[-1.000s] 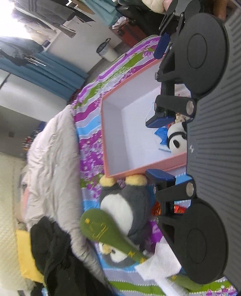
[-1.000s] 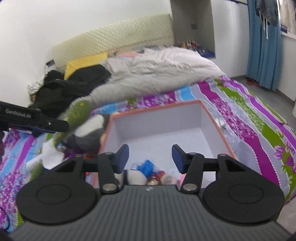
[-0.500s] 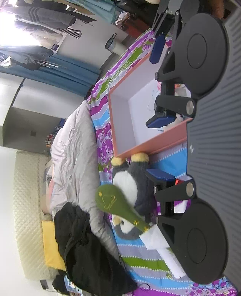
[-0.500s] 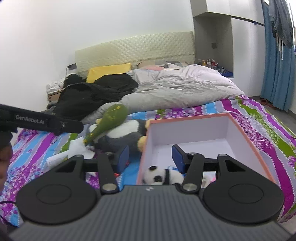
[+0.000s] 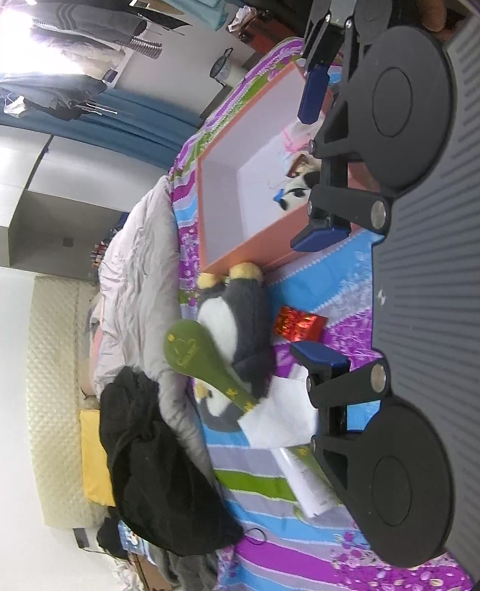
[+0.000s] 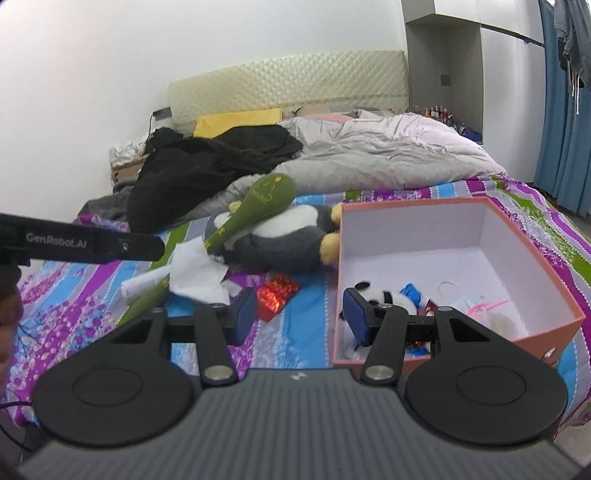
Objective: Organize soft objects
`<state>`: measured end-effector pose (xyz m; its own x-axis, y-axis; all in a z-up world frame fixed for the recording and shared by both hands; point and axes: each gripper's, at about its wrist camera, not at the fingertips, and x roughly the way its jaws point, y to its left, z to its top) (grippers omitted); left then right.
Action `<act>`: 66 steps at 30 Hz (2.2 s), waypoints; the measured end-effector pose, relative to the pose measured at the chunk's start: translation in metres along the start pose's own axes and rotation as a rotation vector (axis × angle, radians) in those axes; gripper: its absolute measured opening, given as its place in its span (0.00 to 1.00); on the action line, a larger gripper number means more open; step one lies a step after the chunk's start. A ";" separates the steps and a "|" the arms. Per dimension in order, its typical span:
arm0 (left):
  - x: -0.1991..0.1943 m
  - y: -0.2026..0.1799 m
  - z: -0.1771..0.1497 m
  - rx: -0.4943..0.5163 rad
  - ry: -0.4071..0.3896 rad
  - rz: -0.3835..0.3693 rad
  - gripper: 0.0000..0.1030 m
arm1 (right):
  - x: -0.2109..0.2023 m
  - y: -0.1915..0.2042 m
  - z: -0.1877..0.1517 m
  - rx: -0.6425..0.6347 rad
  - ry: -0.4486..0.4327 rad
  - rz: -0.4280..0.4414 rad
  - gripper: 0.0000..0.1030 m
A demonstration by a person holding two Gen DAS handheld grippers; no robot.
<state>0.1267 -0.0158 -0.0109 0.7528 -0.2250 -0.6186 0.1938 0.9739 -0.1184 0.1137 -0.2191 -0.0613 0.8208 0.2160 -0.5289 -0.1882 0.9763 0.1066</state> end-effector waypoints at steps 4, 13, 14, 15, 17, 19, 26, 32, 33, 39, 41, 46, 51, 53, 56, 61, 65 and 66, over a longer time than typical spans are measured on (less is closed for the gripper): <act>-0.011 0.004 -0.020 -0.019 0.009 0.007 0.58 | -0.006 0.010 -0.012 0.004 0.022 0.018 0.53; -0.013 0.021 -0.066 -0.103 0.074 0.023 0.60 | -0.009 0.025 -0.043 -0.006 0.082 0.017 0.53; -0.014 0.022 -0.070 -0.107 0.080 0.029 0.61 | -0.009 0.027 -0.046 -0.008 0.088 0.013 0.53; -0.014 0.024 -0.074 -0.110 0.084 0.036 0.66 | -0.008 0.028 -0.049 -0.011 0.093 0.009 0.53; -0.014 0.028 -0.081 -0.119 0.086 0.047 0.68 | -0.005 0.030 -0.053 -0.020 0.105 0.004 0.53; -0.011 0.033 -0.086 -0.135 0.098 0.063 0.71 | 0.001 0.033 -0.057 -0.032 0.116 -0.001 0.53; 0.005 0.041 -0.093 -0.144 0.120 0.092 0.77 | 0.019 0.036 -0.065 -0.039 0.139 0.017 0.53; 0.031 0.051 -0.086 -0.161 0.138 0.134 0.77 | 0.044 0.037 -0.067 -0.045 0.144 0.043 0.53; 0.035 0.053 -0.085 -0.163 0.139 0.143 0.77 | 0.050 0.038 -0.067 -0.049 0.145 0.049 0.53; 0.070 0.071 -0.078 -0.193 0.147 0.173 0.78 | 0.084 0.038 -0.068 -0.074 0.153 0.067 0.53; 0.085 0.079 -0.077 -0.217 0.152 0.168 0.78 | 0.098 0.038 -0.067 -0.079 0.154 0.068 0.53; 0.123 0.104 -0.076 -0.311 0.146 0.169 0.78 | 0.138 0.040 -0.065 -0.076 0.160 0.067 0.53; 0.158 0.135 -0.072 -0.438 0.106 0.175 0.78 | 0.180 0.044 -0.053 -0.056 0.159 0.045 0.53; 0.169 0.144 -0.069 -0.464 0.086 0.186 0.78 | 0.196 0.045 -0.047 -0.033 0.153 0.036 0.53; 0.184 0.157 -0.067 -0.508 0.068 0.190 0.78 | 0.220 0.045 -0.039 0.007 0.156 0.014 0.57; 0.203 0.174 -0.064 -0.548 0.030 0.195 0.78 | 0.256 0.042 -0.034 0.067 0.179 -0.027 0.70; 0.214 0.184 -0.061 -0.577 0.007 0.200 0.77 | 0.278 0.040 -0.031 0.106 0.187 -0.042 0.70; 0.217 0.185 -0.061 -0.585 0.002 0.199 0.76 | 0.284 0.041 -0.031 0.112 0.188 -0.049 0.70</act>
<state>0.2874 0.1180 -0.2143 0.7376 -0.0381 -0.6742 -0.3275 0.8529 -0.4065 0.3225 -0.1184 -0.2330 0.7107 0.1721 -0.6821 -0.0809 0.9832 0.1638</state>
